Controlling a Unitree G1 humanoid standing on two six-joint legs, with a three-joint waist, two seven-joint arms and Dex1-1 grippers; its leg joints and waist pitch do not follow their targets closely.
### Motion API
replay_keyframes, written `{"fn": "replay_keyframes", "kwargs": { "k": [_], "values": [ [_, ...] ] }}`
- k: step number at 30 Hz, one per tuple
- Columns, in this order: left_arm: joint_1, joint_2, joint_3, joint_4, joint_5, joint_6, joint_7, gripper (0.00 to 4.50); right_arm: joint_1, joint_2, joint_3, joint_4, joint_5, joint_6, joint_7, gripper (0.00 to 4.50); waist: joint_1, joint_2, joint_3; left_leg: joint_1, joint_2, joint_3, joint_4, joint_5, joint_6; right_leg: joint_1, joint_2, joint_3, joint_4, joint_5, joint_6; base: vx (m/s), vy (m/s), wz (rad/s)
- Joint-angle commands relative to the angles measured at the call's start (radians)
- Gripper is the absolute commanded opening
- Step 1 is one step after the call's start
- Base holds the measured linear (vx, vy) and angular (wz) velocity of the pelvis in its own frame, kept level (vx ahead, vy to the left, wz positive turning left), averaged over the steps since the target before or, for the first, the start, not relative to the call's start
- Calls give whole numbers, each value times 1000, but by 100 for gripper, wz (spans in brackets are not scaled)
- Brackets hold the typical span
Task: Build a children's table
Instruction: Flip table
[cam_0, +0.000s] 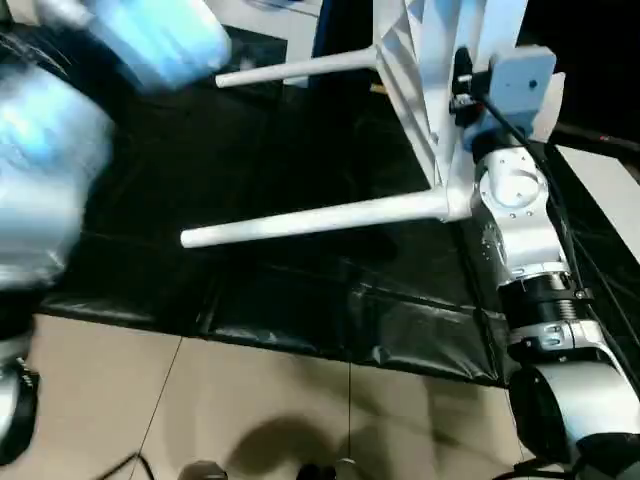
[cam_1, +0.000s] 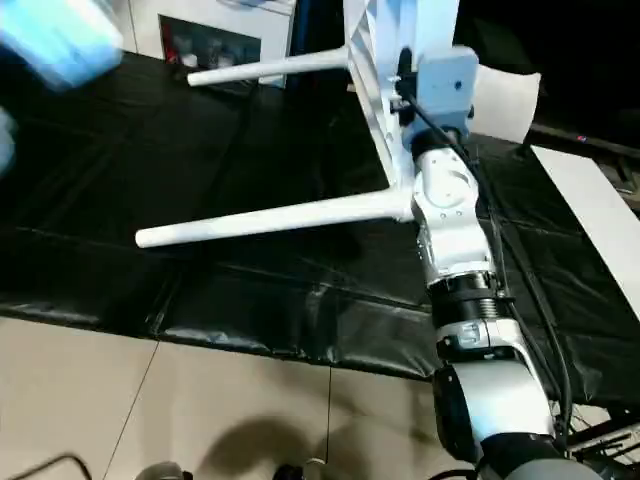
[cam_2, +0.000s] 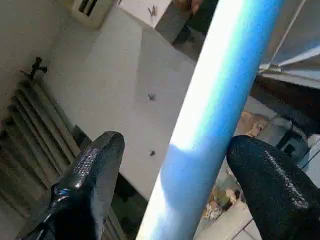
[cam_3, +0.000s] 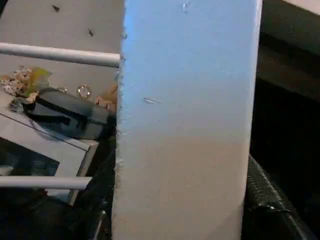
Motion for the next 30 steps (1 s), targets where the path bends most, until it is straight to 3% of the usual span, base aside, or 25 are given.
{"fn": "replay_keyframes", "kwargs": {
  "k": [1,7,10,13,20,24,28,30],
  "values": [
    [-21,-2,3,40,22,10,14,378,-25,-71,47,-77,-136,-34,16,165,1,24,-81,-8,44,-14,-62,42,-23,91,-89,85,-53,-99,12,0,0,0],
    [-20,-22,11,92,3,-10,7,337,-33,-90,58,-100,-156,-27,6,165,4,27,-82,-4,48,-16,-63,51,-23,91,-91,86,-49,-67,-7,0,0,0],
    [-15,-31,19,107,7,-10,17,301,-39,-96,60,-104,-158,-24,6,165,4,24,-83,-7,46,-15,-62,56,-18,94,-92,87,-48,-51,-18,0,0,0],
    [-11,-37,19,111,4,-15,16,290,-47,-104,62,-107,-164,-24,8,165,4,23,-81,-8,45,-14,-63,41,-16,94,-92,87,-52,-83,-9,0,0,0],
    [-5,-56,52,128,-14,-1,33,215,-86,-129,78,-124,-175,-32,23,165,4,21,-81,-8,43,-14,-62,31,-17,93,-90,85,-55,-111,6,0,0,0],
    [-10,-63,64,133,-29,-2,27,195,-133,-160,90,-113,-185,-49,57,165,4,19,-84,-10,43,-13,-59,63,-5,93,-88,85,-48,-61,-3,0,0,0],
    [1,-103,105,136,-83,34,34,183,-187,-194,106,-98,-167,-74,138,165,3,17,-84,-10,43,-12,-58,74,5,93,-88,85,-45,-37,-18,0,0,0],
    [15,-147,155,118,-150,82,31,181,-221,-217,118,-92,-131,-96,217,165,3,15,-83,-14,42,-11,-57,62,13,95,-90,84,-49,-52,-22,0,0,0]
  ]
}}
